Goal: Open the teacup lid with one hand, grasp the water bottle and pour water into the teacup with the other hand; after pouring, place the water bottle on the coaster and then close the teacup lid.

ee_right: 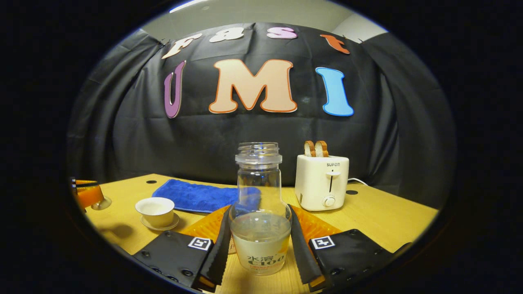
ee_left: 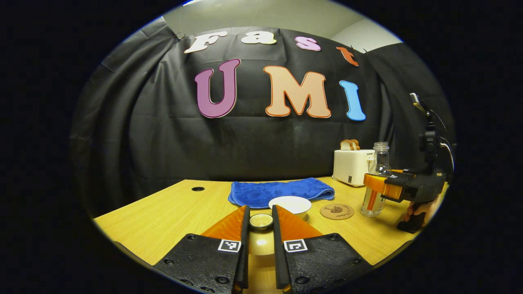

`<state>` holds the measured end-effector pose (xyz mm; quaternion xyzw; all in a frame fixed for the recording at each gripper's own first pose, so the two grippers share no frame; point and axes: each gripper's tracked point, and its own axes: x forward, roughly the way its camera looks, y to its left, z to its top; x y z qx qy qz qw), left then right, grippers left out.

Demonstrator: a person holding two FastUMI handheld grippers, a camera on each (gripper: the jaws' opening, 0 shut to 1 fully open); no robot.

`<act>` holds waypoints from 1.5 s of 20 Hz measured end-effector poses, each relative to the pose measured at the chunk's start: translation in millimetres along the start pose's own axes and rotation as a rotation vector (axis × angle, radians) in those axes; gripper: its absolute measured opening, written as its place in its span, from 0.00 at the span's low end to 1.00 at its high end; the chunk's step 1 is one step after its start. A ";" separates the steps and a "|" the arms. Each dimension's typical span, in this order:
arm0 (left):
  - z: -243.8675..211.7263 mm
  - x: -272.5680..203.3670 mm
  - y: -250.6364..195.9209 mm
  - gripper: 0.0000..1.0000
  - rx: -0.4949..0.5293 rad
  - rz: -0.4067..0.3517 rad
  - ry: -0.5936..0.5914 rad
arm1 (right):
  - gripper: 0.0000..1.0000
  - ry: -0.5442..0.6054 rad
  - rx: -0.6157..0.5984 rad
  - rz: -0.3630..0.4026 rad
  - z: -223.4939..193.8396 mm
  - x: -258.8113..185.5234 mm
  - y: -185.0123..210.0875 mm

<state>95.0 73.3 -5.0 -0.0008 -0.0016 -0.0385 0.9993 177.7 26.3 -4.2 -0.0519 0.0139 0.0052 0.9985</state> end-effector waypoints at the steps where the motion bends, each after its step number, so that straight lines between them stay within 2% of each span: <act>1: -0.4 -1.1 1.0 0.23 0.000 -0.001 0.001 | 0.74 -0.005 -0.061 -0.001 2.8 2.7 5.4; 6: -1.2 -0.7 -0.3 0.23 0.000 -0.006 0.000 | 0.73 -0.060 -0.465 0.011 29.1 18.4 45.6; 10: -0.2 -4.5 8.0 0.23 0.001 0.000 0.001 | 0.73 -0.036 -0.811 0.036 22.5 32.5 72.4; 14: -0.9 -11.6 28.8 0.23 0.001 0.043 0.000 | 0.73 -0.077 -1.138 0.076 12.2 36.5 106.6; 19: -2.2 -16.2 47.2 0.24 0.000 0.082 0.003 | 0.73 -0.055 -1.305 0.111 -13.9 39.9 116.7; 30: -2.6 -18.0 50.6 0.23 0.001 0.088 0.004 | 0.73 -0.089 -1.553 0.132 -12.2 41.5 126.0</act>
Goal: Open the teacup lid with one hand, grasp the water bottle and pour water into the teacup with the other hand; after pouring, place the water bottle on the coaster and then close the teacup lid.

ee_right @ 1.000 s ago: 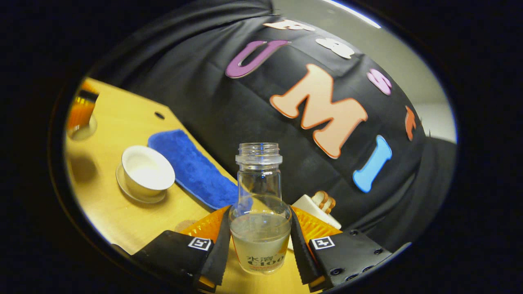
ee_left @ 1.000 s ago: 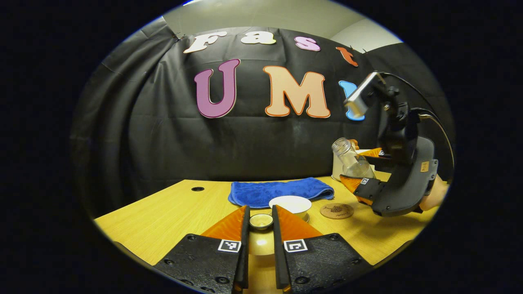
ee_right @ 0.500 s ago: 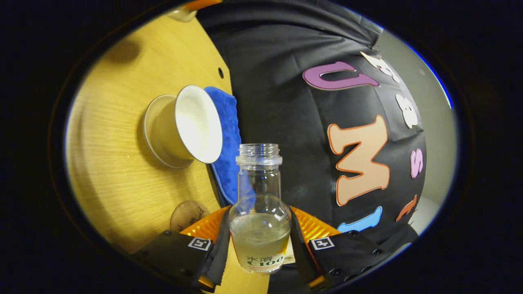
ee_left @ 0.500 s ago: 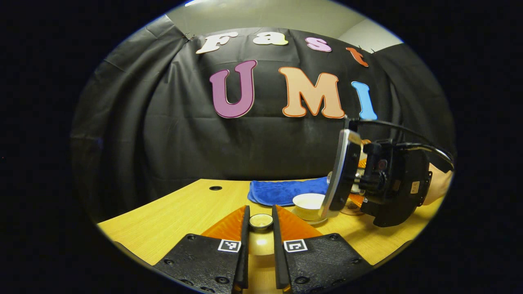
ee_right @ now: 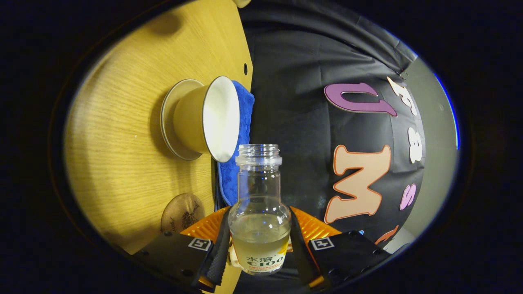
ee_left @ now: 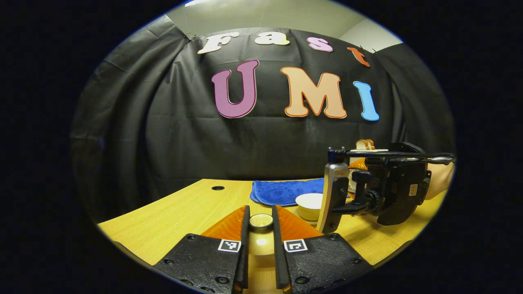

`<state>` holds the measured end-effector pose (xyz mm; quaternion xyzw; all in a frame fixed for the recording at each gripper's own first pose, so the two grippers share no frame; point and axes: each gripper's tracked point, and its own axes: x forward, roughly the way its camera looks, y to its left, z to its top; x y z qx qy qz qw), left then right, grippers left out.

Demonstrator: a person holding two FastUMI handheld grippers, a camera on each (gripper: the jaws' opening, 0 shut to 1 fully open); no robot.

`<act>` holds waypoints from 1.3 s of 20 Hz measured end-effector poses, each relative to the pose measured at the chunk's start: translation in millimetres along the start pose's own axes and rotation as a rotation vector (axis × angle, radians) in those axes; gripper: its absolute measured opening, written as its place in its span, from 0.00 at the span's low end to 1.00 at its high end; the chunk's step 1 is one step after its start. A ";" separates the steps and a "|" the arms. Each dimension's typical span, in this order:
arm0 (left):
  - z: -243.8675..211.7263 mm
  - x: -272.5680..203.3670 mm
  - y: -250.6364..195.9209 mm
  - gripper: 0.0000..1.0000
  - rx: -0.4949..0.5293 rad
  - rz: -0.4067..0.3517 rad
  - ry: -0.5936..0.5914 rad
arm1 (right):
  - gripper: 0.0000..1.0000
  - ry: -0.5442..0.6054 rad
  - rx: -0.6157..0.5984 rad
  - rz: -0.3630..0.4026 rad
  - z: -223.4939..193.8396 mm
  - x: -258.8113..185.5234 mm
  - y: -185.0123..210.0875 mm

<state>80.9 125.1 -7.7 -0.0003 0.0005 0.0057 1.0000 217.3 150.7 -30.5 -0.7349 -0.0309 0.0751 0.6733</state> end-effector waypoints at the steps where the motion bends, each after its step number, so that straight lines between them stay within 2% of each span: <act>1: 0.1 0.0 0.1 0.23 0.000 0.000 0.001 | 0.72 -0.001 -0.019 0.000 1.4 1.0 -1.8; 9: 0.8 -0.1 -0.5 0.23 0.000 0.000 0.001 | 0.73 -0.027 -0.158 0.016 9.2 2.3 -6.7; 20: 0.1 -0.2 0.8 0.23 0.000 0.002 0.001 | 0.72 -0.060 -0.309 -0.011 17.1 0.1 -18.5; 26: 0.2 0.0 1.2 0.23 0.000 0.001 0.001 | 0.73 -0.072 -0.395 -0.025 20.7 3.5 -40.1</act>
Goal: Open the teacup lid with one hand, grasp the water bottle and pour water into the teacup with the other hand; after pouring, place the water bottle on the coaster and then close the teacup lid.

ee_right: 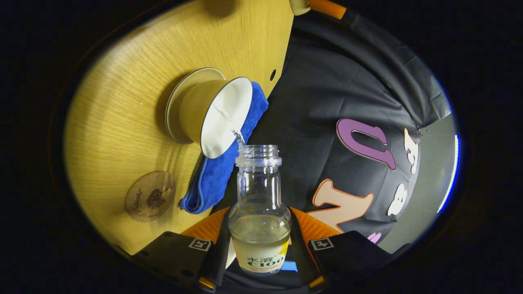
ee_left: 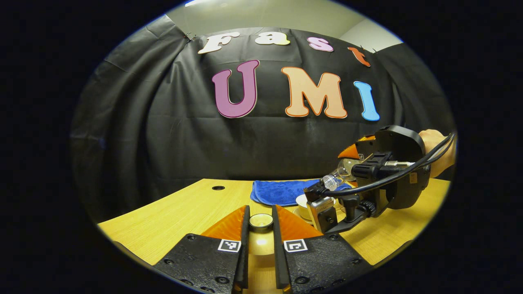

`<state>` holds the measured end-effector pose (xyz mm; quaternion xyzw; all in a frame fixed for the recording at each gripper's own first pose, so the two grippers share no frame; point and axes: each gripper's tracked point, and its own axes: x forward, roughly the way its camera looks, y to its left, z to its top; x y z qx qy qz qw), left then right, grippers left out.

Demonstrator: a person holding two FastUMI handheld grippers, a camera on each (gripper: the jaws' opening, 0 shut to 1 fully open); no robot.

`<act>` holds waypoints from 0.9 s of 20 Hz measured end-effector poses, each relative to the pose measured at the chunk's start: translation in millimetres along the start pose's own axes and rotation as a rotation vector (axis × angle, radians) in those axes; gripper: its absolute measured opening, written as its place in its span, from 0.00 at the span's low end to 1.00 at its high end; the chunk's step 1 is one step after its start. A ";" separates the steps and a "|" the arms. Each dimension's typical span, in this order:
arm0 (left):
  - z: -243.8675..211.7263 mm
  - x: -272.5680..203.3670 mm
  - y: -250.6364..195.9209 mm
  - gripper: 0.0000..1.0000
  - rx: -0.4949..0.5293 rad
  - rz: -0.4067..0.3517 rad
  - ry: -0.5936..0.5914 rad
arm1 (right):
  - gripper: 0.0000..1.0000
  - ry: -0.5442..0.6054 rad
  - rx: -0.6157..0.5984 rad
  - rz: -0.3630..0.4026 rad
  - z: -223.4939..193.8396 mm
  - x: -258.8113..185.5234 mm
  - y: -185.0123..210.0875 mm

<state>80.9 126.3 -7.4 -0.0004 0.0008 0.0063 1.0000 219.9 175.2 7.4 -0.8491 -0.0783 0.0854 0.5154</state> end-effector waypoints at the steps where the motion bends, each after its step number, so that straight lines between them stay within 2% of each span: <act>1: -0.1 -0.1 0.1 0.23 0.000 0.000 0.000 | 0.73 -0.004 -0.020 -0.006 0.3 -0.8 -3.6; 18: -1.3 -0.3 1.6 0.23 -0.001 0.002 0.001 | 0.72 -0.041 -0.093 -0.022 15.3 -9.4 -12.6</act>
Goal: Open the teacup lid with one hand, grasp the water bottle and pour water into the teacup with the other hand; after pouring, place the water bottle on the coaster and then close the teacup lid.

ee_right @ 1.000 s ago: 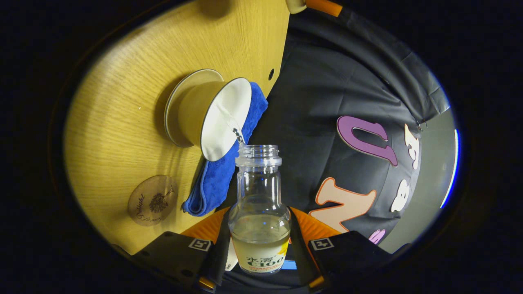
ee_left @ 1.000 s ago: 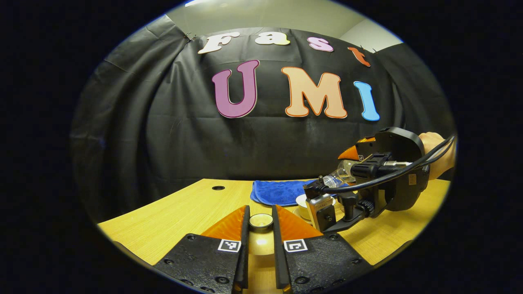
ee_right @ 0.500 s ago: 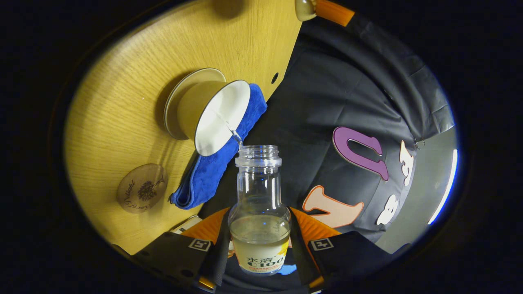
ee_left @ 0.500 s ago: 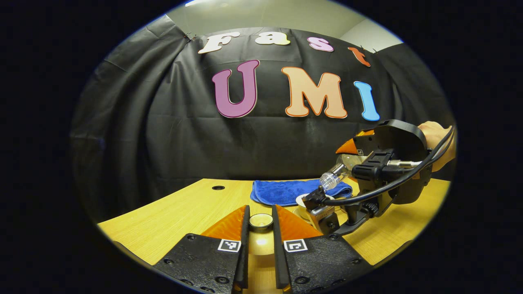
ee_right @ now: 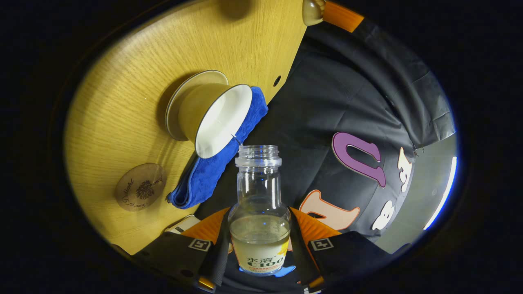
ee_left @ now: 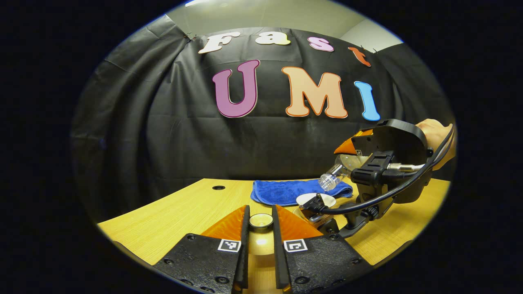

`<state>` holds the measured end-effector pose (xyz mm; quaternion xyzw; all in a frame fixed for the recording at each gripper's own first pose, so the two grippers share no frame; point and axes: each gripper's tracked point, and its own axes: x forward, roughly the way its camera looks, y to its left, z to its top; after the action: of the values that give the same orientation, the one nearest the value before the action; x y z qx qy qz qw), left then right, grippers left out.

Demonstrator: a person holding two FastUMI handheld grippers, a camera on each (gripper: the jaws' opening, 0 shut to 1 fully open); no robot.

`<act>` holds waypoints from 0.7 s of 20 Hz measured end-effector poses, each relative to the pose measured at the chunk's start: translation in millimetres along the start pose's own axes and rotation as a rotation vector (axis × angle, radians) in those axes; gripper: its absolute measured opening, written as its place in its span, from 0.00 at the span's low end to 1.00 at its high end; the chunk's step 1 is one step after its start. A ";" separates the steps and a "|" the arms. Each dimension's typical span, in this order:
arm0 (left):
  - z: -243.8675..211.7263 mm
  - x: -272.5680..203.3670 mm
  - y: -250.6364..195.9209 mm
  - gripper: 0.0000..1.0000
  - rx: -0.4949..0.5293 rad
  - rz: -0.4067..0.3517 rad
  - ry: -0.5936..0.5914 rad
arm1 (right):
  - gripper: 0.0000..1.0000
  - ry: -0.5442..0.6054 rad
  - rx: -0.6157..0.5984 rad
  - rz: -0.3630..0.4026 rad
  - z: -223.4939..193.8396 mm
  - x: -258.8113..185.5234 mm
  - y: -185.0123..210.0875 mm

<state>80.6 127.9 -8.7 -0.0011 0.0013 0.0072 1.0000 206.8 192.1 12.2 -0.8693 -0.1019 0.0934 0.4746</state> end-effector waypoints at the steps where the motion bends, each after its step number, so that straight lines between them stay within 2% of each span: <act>1: 0.8 0.7 -0.7 0.23 0.001 0.000 0.002 | 0.73 0.000 0.001 -0.002 0.0 0.0 -0.6; 8: 0.6 -0.1 0.3 0.23 0.001 -0.001 0.001 | 0.73 -0.007 0.052 0.002 1.1 0.3 -2.8; 11: 1.5 0.1 0.8 0.23 0.002 -0.001 0.000 | 0.72 -0.002 0.153 0.032 0.0 3.6 -5.6; 14: 0.7 -0.4 0.4 0.23 0.003 -0.001 -0.001 | 0.75 0.011 0.318 0.091 -1.4 3.6 7.9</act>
<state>80.2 128.3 -8.0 0.0006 0.0007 0.0067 1.0000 211.2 187.7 6.0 -0.7873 -0.0439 0.1249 0.6022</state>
